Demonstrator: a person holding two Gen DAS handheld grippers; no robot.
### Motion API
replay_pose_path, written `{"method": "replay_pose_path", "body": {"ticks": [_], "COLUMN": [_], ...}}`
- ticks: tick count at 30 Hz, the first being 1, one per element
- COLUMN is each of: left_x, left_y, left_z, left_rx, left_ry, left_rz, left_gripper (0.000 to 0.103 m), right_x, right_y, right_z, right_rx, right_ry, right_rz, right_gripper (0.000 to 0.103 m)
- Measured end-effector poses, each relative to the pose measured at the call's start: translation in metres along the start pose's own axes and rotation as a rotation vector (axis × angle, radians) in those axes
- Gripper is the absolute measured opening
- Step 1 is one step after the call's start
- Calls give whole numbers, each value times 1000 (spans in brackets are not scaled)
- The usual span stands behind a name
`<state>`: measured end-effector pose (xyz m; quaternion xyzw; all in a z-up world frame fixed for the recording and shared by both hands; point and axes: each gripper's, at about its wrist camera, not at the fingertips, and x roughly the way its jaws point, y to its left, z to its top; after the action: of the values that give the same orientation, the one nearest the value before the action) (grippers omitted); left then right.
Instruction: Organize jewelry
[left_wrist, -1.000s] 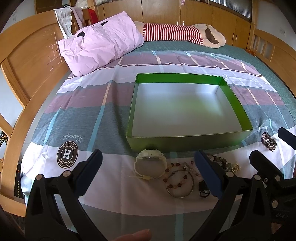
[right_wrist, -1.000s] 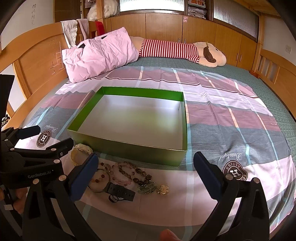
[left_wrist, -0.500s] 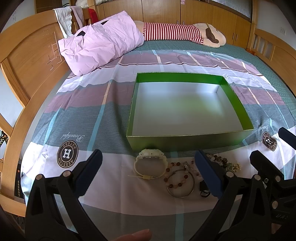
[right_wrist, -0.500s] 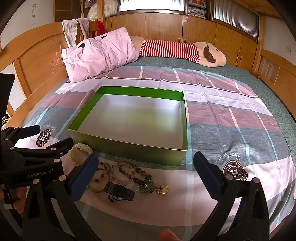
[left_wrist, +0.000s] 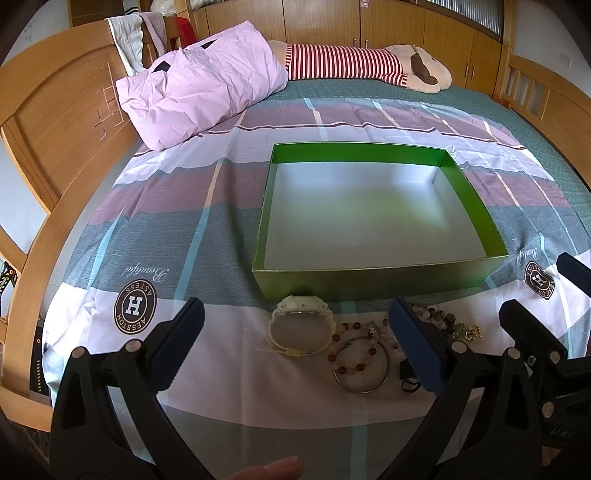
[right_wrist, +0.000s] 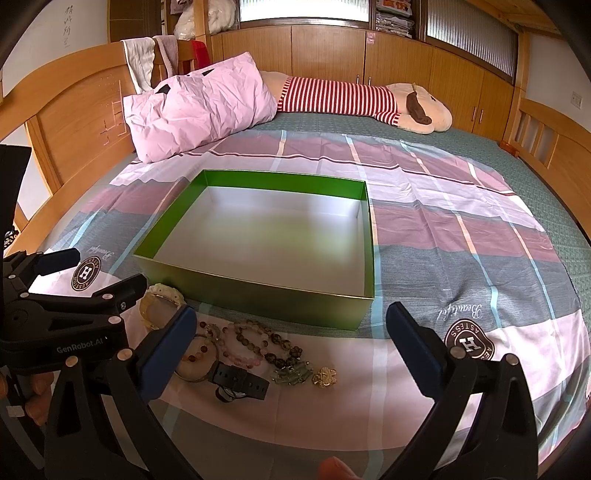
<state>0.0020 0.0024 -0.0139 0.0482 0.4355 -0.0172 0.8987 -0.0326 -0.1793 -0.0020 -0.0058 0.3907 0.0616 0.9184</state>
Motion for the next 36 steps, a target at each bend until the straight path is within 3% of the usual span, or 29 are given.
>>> {"method": "replay_pose_path", "body": {"ticks": [36], "left_x": [2], "left_y": [2], "left_z": [-2], "left_rx": [12], "left_ry": [17], "left_rz": [21], "left_gripper": [101], "right_x": [8], "right_y": [4], "right_z": [-5], "right_rx": [-26], "right_ry": [27], "right_rz": [-12], "right_gripper": [102]}}
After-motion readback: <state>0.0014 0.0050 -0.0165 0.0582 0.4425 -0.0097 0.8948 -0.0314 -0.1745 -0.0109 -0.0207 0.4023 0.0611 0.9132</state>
